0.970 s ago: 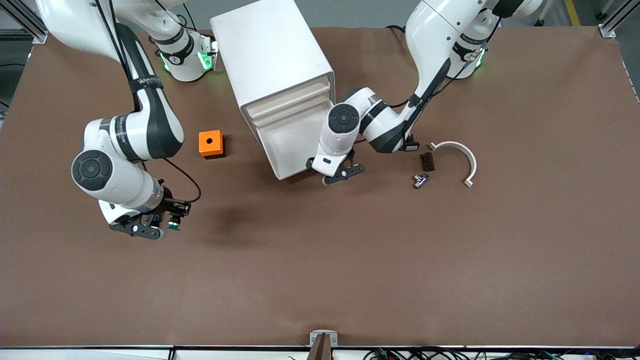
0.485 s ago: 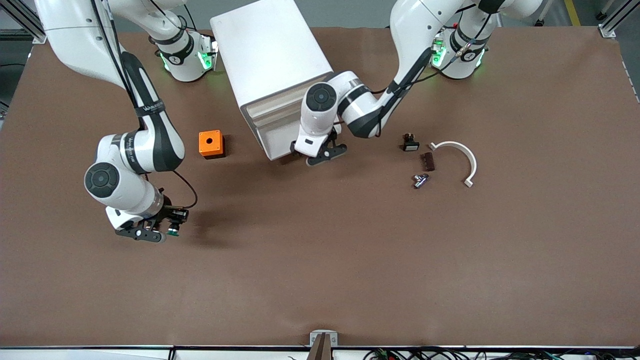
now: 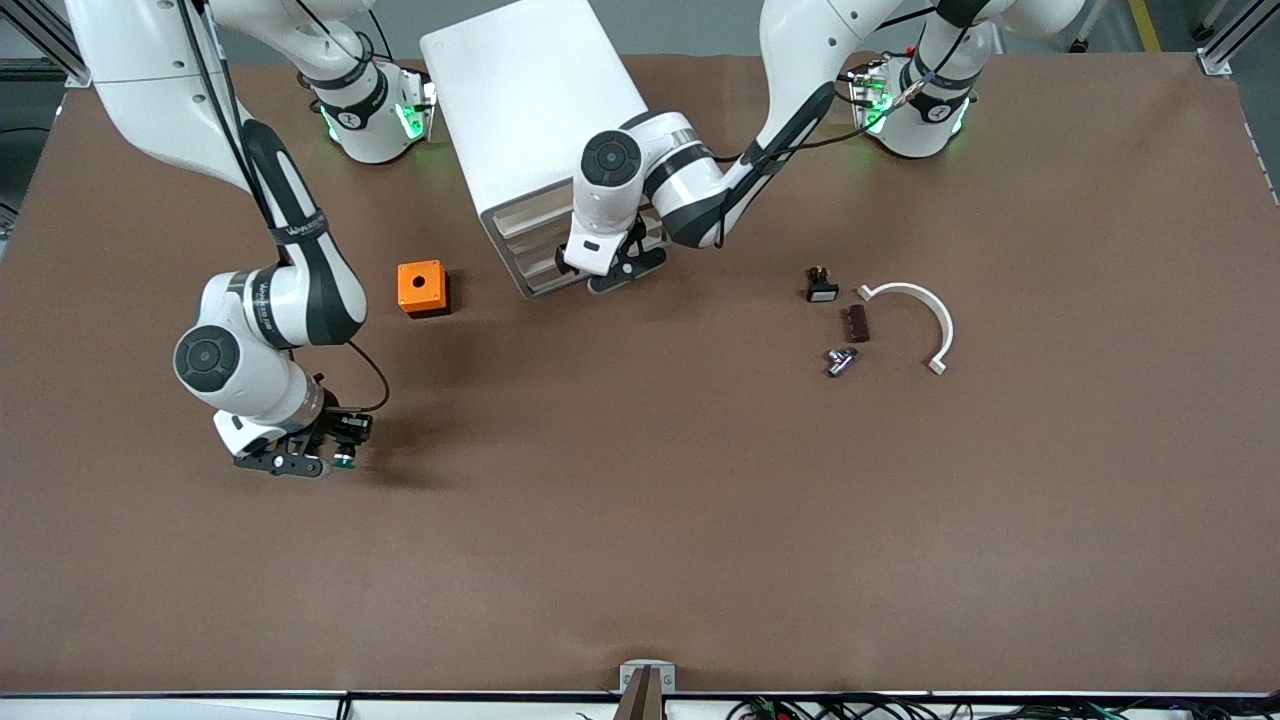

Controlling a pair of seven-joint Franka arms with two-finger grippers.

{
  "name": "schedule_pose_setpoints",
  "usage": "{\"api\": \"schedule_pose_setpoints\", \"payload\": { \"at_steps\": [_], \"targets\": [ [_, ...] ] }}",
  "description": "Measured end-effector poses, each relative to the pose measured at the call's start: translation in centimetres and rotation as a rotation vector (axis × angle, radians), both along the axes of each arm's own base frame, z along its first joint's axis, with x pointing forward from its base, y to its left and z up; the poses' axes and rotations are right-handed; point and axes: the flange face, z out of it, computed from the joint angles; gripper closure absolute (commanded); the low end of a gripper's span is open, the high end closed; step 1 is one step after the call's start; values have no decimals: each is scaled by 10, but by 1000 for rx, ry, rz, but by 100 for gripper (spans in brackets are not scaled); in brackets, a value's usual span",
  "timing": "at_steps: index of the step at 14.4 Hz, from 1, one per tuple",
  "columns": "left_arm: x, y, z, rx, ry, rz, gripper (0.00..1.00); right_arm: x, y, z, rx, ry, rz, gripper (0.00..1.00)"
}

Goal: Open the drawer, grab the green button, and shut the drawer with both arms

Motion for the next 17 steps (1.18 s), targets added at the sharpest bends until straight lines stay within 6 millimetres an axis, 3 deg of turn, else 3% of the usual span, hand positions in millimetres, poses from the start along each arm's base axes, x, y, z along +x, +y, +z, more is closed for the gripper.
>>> {"api": "schedule_pose_setpoints", "payload": {
  "at_steps": [1, 4, 6, 8, 12, 15, 17],
  "targets": [
    [-1, 0, -2, 4, 4, 8, 0, -1, 0, -1, 0, 2, 0, 0],
    [2, 1, -3, 7, 6, 31, 0, -1, -1, -1, 0, 2, -1, 0],
    [25, 10, 2, 0, -2, 80, 0, -1, -1, -1, 0, 2, -1, 0],
    [77, 41, 11, -4, -10, 169, 0, 0, -1, 1, 0, 0, 5, 0],
    [189, 131, 46, 38, 7, 248, 0, 3, -6, 25, 0, 40, 18, 0],
    [256, 194, 96, 14, -32, 303, 0, 9, -17, 74, 5, 87, 47, 0],
    [284, 235, 127, 5, -67, 307, 0, 8, -31, 113, 11, 126, 61, 0]
  ]
}}
